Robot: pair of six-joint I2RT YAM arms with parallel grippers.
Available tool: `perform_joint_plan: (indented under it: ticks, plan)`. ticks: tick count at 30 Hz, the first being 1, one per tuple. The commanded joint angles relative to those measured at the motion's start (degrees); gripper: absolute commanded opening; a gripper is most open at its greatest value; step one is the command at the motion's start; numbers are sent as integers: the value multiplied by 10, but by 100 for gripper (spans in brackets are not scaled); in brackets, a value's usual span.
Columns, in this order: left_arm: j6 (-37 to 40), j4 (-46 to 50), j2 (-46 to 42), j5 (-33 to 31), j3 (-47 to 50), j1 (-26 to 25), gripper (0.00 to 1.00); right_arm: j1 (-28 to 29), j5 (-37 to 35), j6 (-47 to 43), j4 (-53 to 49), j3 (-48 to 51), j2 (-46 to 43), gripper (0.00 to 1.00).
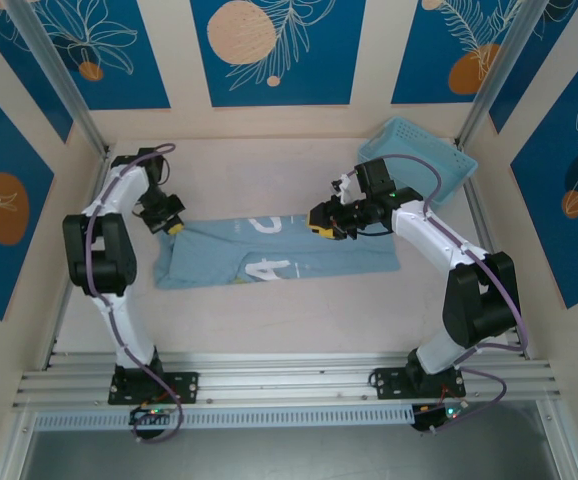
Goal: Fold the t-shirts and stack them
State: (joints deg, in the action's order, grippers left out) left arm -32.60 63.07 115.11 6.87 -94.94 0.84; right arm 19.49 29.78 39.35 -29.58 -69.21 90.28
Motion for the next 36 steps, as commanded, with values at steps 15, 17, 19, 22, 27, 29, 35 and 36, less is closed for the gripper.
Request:
perform_joint_plan:
  ticks: [15, 17, 19, 22, 27, 29, 35, 36]
  plan:
    - [-73, -84, -153, -87, 134, -77, 41, -78, -198, -9, -89, 22, 32, 29]
    - [-127, -116, -154, -41, 172, -107, 36, -94, -229, -21, -113, -5, 69, 27]
    - [-176, -143, -143, -18, 195, -124, 32, -103, -254, -32, -151, -45, 115, 26]
    - [-227, -176, -110, 1, 209, -129, 26, -110, -296, -38, -197, -101, 180, 25]
    - [-214, -160, -20, -4, 147, -121, 21, -110, -326, -32, -252, -162, 263, 25]
    - [-196, -141, 22, -9, 106, -114, 19, -106, -324, -27, -283, -179, 293, 25]
    - [-138, -115, 164, 14, -75, -91, 19, -58, -301, 22, -297, -92, 247, 25]
    - [-129, -124, 186, 33, -111, -91, 19, -48, -292, 34, -289, -68, 229, 25]
